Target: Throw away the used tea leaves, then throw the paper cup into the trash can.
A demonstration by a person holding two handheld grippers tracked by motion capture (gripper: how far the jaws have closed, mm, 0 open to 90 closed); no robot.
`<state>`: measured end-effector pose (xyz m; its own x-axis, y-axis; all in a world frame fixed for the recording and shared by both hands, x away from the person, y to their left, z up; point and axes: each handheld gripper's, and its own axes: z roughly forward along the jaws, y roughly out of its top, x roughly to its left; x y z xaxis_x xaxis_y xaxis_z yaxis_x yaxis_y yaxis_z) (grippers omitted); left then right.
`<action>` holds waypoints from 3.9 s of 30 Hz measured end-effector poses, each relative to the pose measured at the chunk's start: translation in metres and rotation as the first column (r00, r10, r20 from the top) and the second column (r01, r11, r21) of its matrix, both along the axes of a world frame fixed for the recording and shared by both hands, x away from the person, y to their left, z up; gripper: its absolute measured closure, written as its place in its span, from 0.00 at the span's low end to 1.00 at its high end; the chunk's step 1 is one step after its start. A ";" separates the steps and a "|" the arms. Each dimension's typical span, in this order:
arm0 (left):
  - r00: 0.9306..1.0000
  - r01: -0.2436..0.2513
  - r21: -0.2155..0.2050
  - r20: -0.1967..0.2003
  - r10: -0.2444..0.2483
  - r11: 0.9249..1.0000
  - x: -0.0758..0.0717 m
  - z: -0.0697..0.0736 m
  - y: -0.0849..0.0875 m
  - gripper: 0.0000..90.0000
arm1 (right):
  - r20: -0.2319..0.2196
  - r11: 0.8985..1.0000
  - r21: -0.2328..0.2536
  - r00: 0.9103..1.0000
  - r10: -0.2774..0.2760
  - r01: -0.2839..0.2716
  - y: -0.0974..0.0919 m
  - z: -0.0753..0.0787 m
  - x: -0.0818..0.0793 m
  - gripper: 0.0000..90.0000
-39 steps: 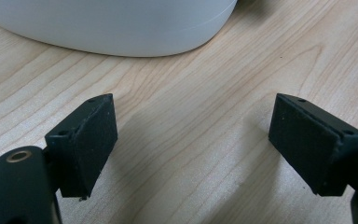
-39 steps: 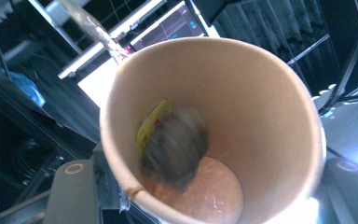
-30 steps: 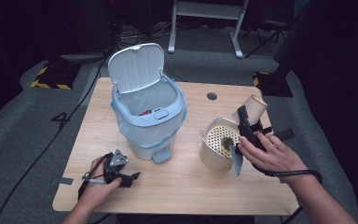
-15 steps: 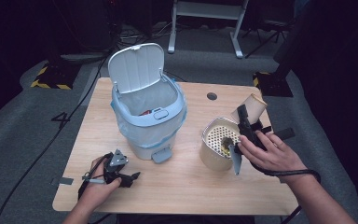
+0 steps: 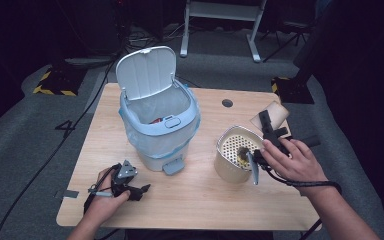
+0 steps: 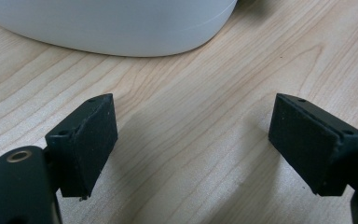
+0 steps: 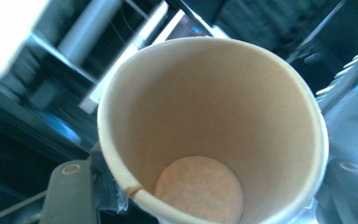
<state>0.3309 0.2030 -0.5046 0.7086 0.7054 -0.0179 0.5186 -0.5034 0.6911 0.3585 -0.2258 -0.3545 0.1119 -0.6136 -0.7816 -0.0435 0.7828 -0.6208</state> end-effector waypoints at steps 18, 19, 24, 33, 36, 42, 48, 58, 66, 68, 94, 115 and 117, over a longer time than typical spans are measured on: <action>1.000 -0.005 -0.001 -0.002 0.005 1.000 -0.001 0.000 0.000 0.17 | -0.499 0.180 0.864 0.759 0.417 0.470 -0.070 0.028 0.039 0.35; 1.000 -0.005 -0.001 -0.003 0.005 1.000 -0.001 0.000 0.000 0.17 | -0.503 0.120 0.853 0.738 0.450 0.508 -0.073 0.028 0.041 0.35; 1.000 -0.005 -0.001 -0.002 0.005 1.000 -0.001 0.000 0.000 0.17 | -0.502 -0.077 0.760 0.658 0.562 0.645 -0.086 0.027 0.048 0.34; 1.000 -0.005 -0.001 -0.002 0.005 1.000 -0.001 0.000 0.000 0.17 | -0.487 -0.185 0.623 0.563 0.668 0.760 -0.092 0.026 0.050 0.34; 1.000 -0.005 -0.001 -0.002 0.005 1.000 -0.001 0.000 0.000 0.17 | -0.496 -0.185 0.618 0.562 0.663 0.764 -0.091 0.027 0.050 0.34; 1.000 -0.005 0.000 -0.002 0.005 1.000 -0.001 0.000 0.000 0.17 | -0.504 -0.163 0.634 0.564 0.655 0.756 -0.090 0.027 0.051 0.34; 1.000 -0.005 -0.001 -0.002 0.005 1.000 -0.001 0.000 0.000 0.17 | -0.503 -0.129 0.645 0.546 0.670 0.753 -0.086 0.031 0.051 0.34; 1.000 -0.003 -0.002 -0.004 0.003 1.000 0.000 0.000 0.000 0.17 | -0.508 -0.039 0.677 0.505 0.698 0.735 -0.070 0.047 0.057 0.34; 1.000 -0.003 -0.002 -0.004 0.003 1.000 0.000 0.000 0.000 0.17 | -0.501 -0.021 0.682 0.487 0.715 0.731 -0.055 0.066 0.065 0.34; 1.000 -0.002 -0.004 -0.006 0.002 1.000 0.000 0.000 0.000 0.17 | -0.499 -0.015 0.683 0.482 0.720 0.730 -0.049 0.070 0.067 0.34; 1.000 -0.005 -0.001 -0.002 0.005 1.000 0.000 0.000 0.000 0.18 | -0.407 0.010 0.680 0.366 0.837 0.733 0.054 0.104 0.099 0.34; 1.000 0.000 0.005 0.003 0.000 1.000 0.001 0.000 0.000 0.18 | -0.342 -0.019 0.668 0.329 0.880 0.744 0.134 0.103 0.113 0.33; 1.000 -0.002 0.000 -0.001 0.002 1.000 0.001 0.000 -0.001 0.18 | -0.345 -0.015 0.664 0.325 0.880 0.747 0.139 0.101 0.114 0.33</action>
<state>0.3314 0.2025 -0.5045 0.7072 0.7067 -0.0186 0.5201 -0.5022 0.6909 0.4724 -0.0867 -0.2530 -0.8753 0.4781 0.0719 0.2111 0.2441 0.9465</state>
